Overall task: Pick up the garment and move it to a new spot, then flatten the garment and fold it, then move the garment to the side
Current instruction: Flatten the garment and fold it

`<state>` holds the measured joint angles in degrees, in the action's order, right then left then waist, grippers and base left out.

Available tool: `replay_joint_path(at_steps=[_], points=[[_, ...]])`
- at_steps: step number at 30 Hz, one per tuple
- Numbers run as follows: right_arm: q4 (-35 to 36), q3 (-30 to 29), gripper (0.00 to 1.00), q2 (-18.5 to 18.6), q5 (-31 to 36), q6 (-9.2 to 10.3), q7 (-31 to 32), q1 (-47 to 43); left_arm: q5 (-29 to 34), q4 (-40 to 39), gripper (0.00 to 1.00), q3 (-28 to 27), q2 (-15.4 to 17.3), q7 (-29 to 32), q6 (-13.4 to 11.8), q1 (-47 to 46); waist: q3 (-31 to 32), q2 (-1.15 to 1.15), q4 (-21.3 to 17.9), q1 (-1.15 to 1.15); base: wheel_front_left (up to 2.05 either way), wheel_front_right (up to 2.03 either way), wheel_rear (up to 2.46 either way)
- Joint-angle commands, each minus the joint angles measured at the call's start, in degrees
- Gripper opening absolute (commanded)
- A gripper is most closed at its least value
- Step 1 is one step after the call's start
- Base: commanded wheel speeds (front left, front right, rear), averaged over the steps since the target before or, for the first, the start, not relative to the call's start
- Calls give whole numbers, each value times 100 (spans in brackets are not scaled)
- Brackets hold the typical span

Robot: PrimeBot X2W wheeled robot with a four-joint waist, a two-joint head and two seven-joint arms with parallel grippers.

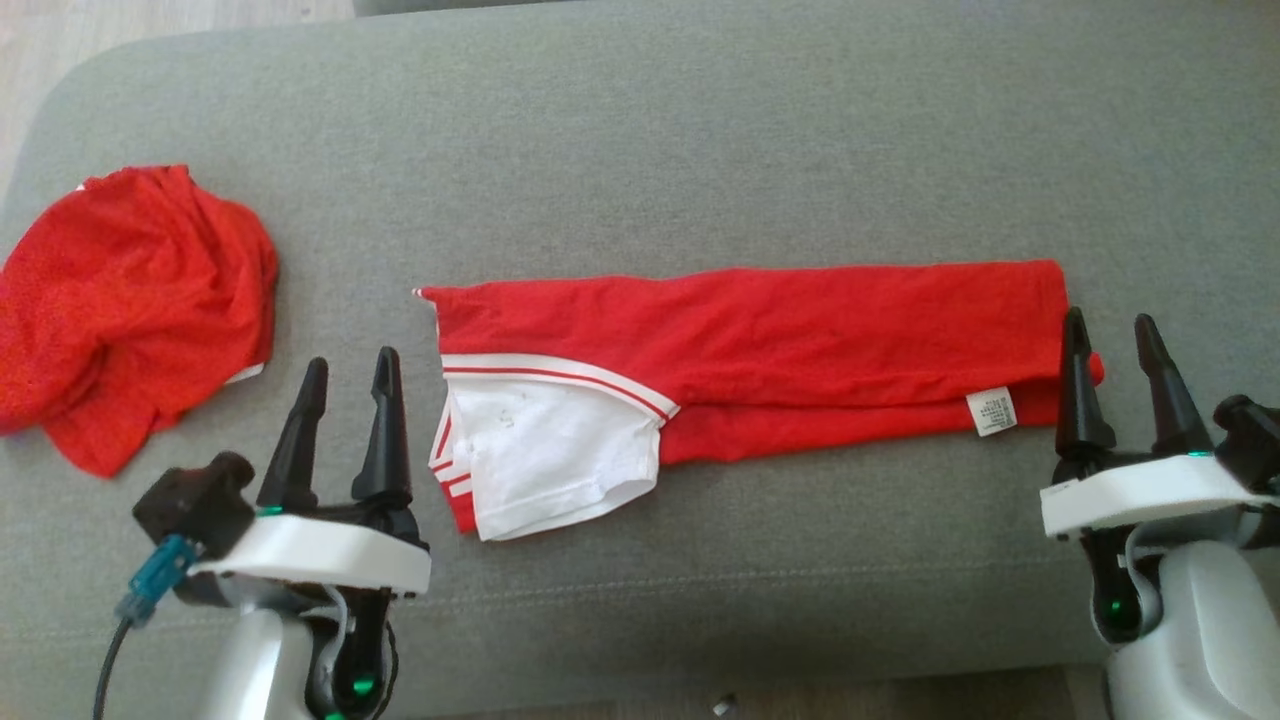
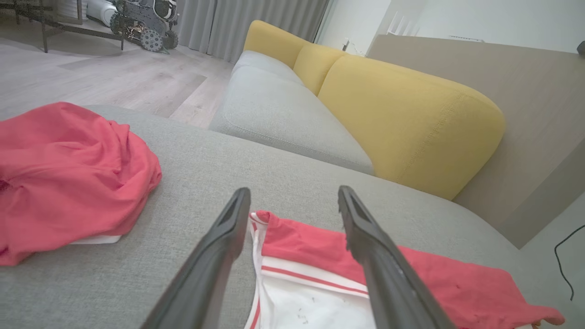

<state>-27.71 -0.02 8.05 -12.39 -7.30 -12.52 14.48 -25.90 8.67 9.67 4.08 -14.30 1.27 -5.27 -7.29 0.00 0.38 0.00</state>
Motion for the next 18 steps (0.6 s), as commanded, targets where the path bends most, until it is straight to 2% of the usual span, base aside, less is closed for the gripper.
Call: replay_joint_path(at_steps=[1,5,10,18], points=[[229,89,100,0,79,-19,20,53,67,-159,100,-244,7,-69,44,-190,-9,0,12,0,0,0,0],[205,-109,100,-83,137,-19,207,60,341,-49,100,-415,-72,-69,224,-216,-18,0,36,0,0,0,0],[-182,-576,100,-216,49,-19,530,214,468,8,100,-515,-111,-69,343,-279,-69,0,103,0,0,0,0],[-798,-1155,100,-238,123,-19,819,771,358,-76,100,-468,-119,-70,331,-409,-490,0,221,0,0,0,0]])
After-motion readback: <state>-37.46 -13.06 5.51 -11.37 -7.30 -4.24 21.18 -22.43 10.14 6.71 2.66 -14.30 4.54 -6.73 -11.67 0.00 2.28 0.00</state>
